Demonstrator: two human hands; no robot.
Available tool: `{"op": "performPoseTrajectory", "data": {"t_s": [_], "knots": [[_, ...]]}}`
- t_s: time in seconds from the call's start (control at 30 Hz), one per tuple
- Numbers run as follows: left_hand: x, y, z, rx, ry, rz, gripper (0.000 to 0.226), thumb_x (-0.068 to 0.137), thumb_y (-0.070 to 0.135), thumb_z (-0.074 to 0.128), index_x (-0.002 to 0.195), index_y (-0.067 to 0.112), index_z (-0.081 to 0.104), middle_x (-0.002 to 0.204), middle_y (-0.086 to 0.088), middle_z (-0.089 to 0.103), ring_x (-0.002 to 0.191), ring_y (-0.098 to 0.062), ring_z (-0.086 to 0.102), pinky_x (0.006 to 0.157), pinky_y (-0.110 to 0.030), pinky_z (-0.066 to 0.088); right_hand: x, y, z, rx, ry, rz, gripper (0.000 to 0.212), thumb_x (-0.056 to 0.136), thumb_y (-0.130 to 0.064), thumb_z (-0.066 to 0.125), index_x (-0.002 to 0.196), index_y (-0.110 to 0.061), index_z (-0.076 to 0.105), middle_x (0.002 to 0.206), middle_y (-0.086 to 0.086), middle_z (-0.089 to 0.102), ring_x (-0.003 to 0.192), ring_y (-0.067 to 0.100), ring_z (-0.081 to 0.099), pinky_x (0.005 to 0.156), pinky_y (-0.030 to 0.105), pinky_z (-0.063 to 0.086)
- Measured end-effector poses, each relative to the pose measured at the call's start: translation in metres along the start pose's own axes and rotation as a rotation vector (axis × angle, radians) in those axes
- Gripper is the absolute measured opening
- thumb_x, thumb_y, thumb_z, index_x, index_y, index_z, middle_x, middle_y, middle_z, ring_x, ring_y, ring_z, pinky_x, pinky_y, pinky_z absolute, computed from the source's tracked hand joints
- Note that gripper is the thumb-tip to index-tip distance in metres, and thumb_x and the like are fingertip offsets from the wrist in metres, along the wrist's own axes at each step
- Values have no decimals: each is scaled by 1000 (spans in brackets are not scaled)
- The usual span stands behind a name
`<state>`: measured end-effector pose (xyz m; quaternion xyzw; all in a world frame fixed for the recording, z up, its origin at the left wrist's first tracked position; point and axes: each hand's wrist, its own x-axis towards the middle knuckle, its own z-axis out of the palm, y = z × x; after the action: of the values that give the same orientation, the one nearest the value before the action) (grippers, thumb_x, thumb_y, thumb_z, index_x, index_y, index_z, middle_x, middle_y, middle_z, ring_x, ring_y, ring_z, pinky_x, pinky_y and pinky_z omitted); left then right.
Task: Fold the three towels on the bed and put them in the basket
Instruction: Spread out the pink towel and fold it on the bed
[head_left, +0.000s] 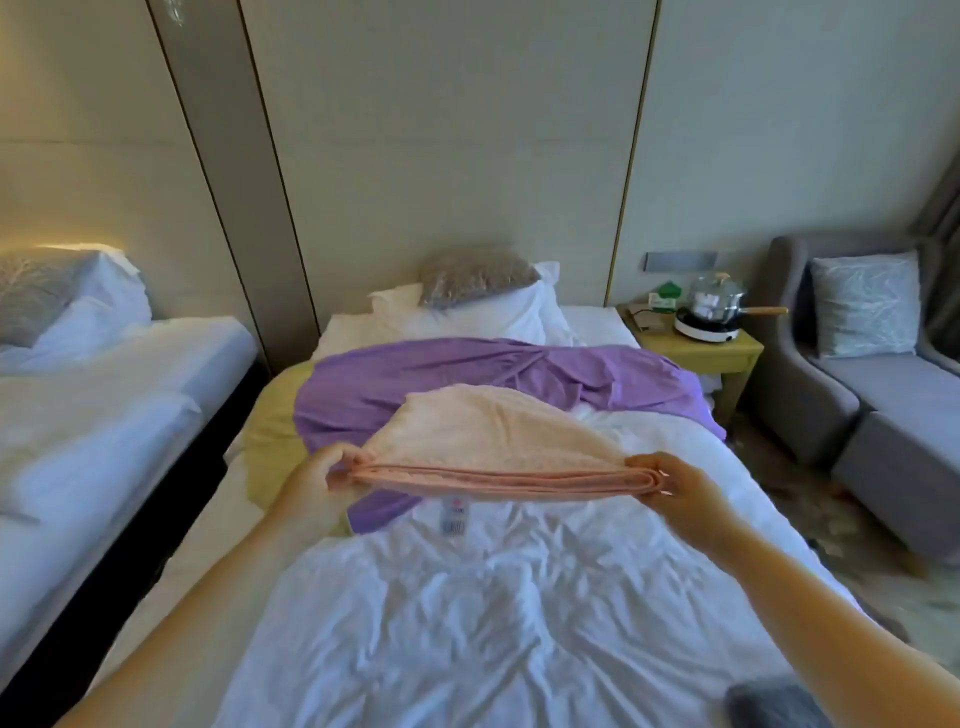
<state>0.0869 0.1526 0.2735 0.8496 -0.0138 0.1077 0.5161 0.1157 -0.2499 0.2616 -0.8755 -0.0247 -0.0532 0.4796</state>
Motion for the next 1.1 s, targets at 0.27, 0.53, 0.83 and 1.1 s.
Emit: {"op": "performPoseTrajectory", "data": {"t_s": [0.27,0.53,0.83,1.1], "knots": [[-205,-157,82,212,-288,-315,36,72,-1,77,77,28,56,89,3,59,84,-16,61,73,-11,43,-200,160,88,-168,-177,320,26,68,6,78,93,4,70,94,11,63,91,29,58,70,11,36],[-340,-195,105,313,-347,-403,32,65,-14,69,77,14,59,88,-9,54,84,-25,53,75,-30,40,-300,213,102,-385,-359,244,25,65,-3,82,88,-3,72,98,9,59,89,28,58,75,30,44],[-439,-207,116,454,-392,-349,23,68,-11,63,73,12,61,88,4,58,82,-18,57,75,-29,47,-392,248,101,-581,-468,203,11,83,-20,69,94,-21,70,117,0,53,106,20,50,89,31,47],[-402,-186,126,545,-226,-486,7,75,27,65,72,30,60,87,7,56,88,-21,58,74,-30,45,-357,226,101,-450,-334,309,16,84,-23,62,87,-38,62,120,-3,56,102,15,54,87,34,48]]}}
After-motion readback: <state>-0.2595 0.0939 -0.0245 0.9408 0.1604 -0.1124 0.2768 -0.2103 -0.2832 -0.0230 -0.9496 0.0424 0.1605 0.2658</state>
